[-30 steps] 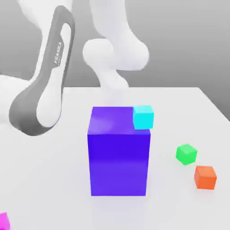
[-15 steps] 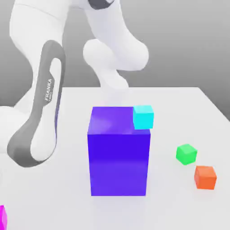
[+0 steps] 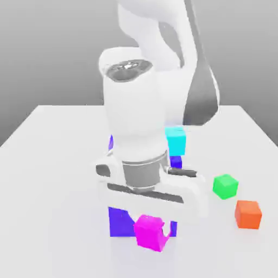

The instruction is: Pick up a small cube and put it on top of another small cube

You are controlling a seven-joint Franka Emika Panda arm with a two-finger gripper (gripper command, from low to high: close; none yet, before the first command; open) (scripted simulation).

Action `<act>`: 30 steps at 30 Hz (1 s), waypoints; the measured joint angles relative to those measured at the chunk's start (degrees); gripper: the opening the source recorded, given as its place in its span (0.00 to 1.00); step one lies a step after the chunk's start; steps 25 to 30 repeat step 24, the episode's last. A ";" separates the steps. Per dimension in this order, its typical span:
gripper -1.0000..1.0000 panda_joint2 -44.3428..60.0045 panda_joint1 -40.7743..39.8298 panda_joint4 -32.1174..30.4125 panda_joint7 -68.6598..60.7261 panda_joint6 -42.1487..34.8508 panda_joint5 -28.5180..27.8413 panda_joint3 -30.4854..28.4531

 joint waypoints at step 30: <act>1.00 -0.52 20.17 -22.87 -3.86 18.30 -20.59 14.18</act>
